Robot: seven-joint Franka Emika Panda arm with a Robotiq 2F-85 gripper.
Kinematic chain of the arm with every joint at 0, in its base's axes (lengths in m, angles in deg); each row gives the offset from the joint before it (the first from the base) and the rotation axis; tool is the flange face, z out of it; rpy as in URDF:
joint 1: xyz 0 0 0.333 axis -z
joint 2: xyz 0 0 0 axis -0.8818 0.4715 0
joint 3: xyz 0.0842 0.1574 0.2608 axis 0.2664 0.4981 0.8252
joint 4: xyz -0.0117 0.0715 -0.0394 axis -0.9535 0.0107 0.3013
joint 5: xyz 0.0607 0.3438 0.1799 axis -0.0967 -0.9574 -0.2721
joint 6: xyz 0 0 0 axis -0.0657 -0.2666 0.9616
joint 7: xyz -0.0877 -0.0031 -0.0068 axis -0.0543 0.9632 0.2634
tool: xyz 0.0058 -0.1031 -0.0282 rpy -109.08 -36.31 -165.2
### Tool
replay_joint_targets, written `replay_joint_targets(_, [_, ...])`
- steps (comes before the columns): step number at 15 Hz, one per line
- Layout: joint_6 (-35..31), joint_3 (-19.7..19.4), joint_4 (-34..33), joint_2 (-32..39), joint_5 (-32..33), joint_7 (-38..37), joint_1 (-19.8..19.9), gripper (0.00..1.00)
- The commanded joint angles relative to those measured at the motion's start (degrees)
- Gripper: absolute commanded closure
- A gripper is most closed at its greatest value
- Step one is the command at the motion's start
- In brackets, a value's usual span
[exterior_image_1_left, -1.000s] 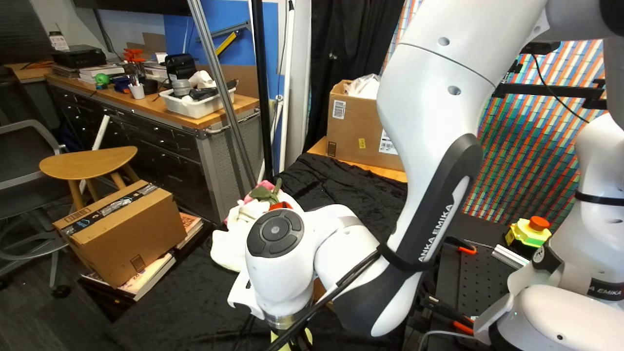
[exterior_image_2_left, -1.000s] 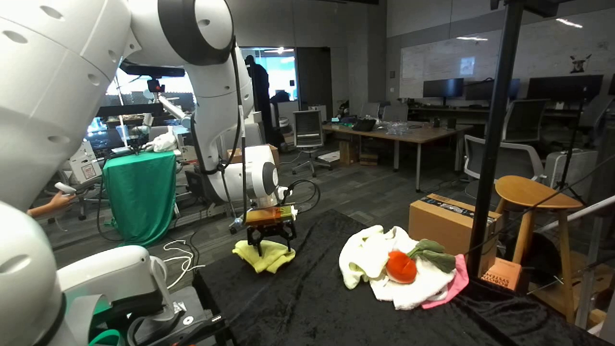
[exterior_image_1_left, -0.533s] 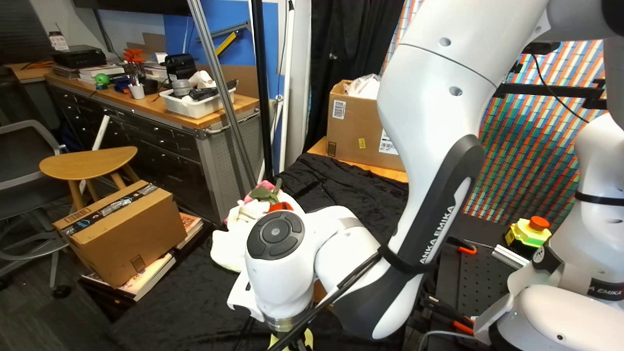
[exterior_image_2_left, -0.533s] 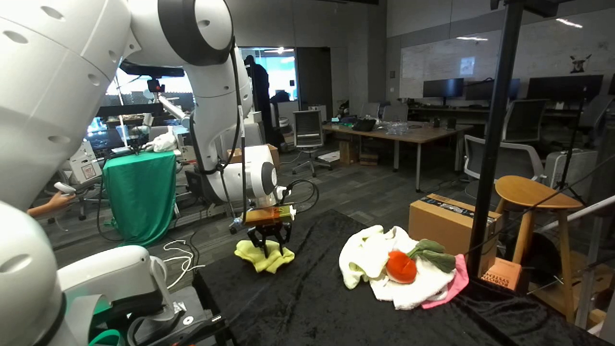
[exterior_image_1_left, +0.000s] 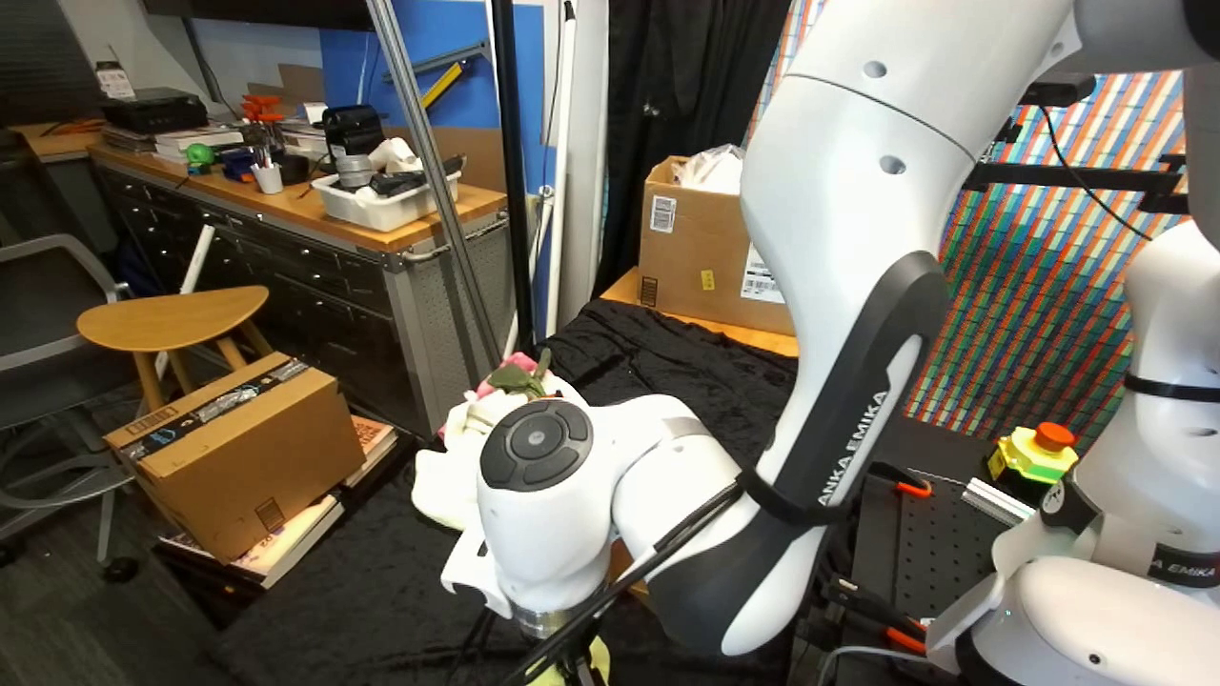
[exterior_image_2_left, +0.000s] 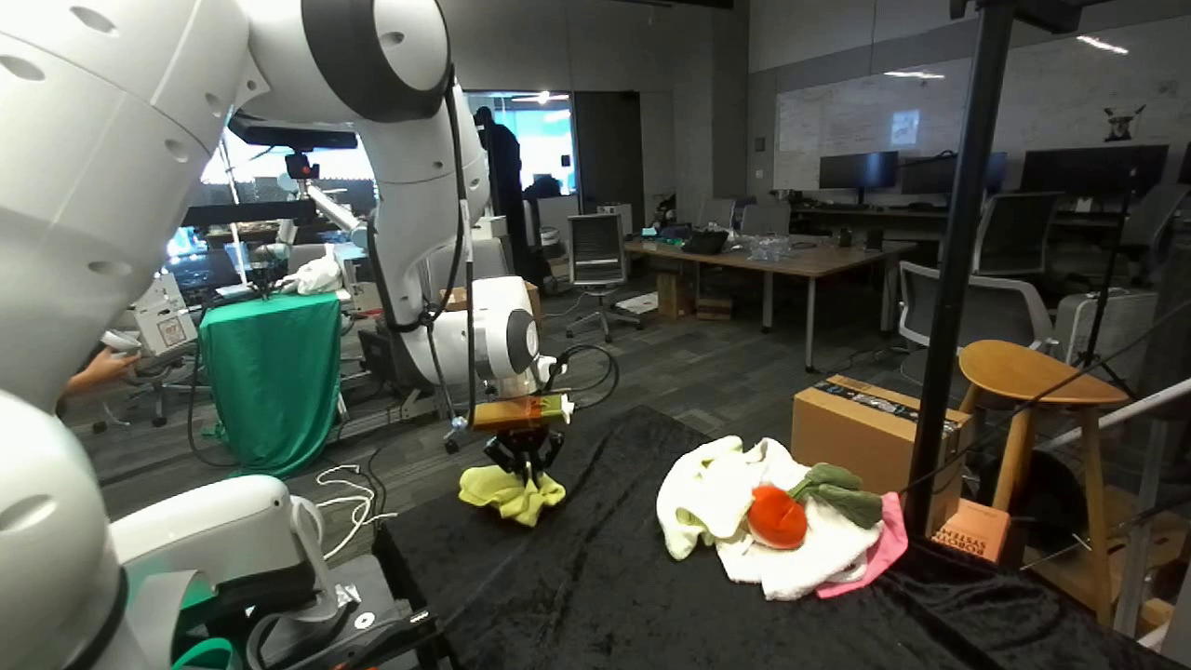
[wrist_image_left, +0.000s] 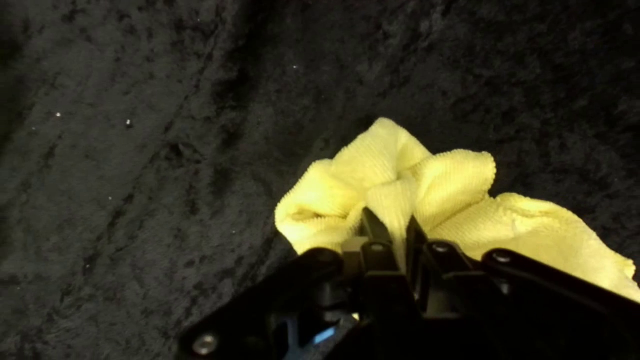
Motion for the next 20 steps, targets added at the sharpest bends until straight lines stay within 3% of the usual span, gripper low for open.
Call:
replay_joint_targets(1, [-0.59,2.43,3.41,-5.4,-3.63,1.7,3.03,0.94])
replay_joint_targets(6, [-2.06,4.81,7.59,-13.74,-9.08,2.52,7.27,0.94])
replay_joint_targets(10, [-6.62,2.44,10.27,-19.83,-10.82,-0.54,9.3,0.94])
replay_joint_targets(16, [-10.45,-5.07,8.45,-22.33,-8.5,-5.31,12.39,0.94])
replay_joint_targets(20, [-12.4,-13.01,4.94,-20.91,-2.73,-13.45,11.5,0.94])
